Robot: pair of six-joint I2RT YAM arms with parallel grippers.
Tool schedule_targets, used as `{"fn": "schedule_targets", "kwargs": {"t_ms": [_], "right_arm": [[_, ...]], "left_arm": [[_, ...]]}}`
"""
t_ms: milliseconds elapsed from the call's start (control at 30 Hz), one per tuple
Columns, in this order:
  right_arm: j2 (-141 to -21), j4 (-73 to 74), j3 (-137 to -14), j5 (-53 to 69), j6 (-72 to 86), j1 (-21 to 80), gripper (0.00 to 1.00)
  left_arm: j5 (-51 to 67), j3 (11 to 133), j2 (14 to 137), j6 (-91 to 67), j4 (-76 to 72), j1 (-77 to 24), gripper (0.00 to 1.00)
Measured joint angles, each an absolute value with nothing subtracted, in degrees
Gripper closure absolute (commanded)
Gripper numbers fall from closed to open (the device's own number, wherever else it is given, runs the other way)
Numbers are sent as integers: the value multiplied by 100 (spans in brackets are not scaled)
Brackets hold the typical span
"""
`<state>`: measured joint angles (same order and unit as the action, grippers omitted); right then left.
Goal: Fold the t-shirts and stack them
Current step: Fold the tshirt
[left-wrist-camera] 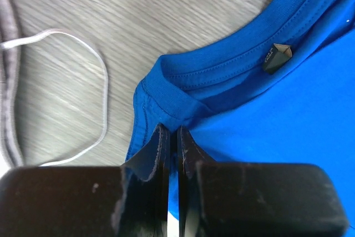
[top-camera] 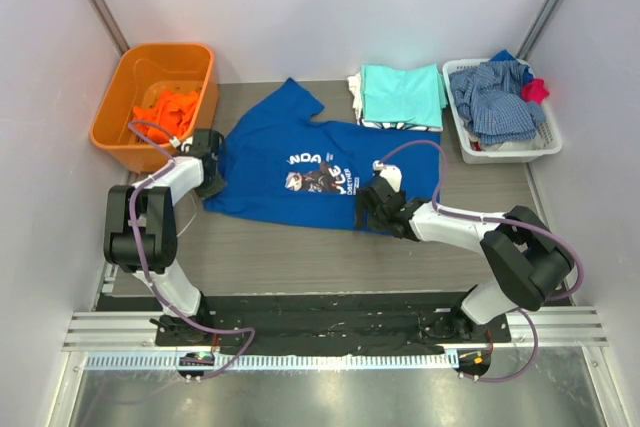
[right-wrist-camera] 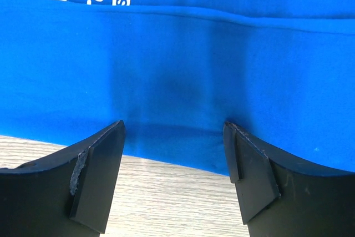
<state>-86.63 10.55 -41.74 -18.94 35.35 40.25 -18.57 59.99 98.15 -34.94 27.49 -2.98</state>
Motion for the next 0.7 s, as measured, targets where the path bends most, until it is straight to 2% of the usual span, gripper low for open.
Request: {"fn": "schedule_targets", "kwargs": {"t_ms": [100,233,333,533,700], "right_arm": [[-8665,1015,-4174,-1839,3546,4027,21],[-8665,991,-4174,-1806,3555,4025,21],[-8665,991,-4174,-1802,3557,4025,19],[-8527,1236,-4171,-1809,3590,4025,18],[-7994,1682,-4167,-1927,3594,3994,17]], "left_arm": [[-2008,6042,9854,-3378,2829,-298,91],[-2150,6055,9876,-3251,2891,-303,25],[-2274,6055,9876,-3232,2956,-298,1],[-2329,6005,9771,-3282,3055,-301,0],[-2329,5846,9179,-3422,3140,-311,0]]}}
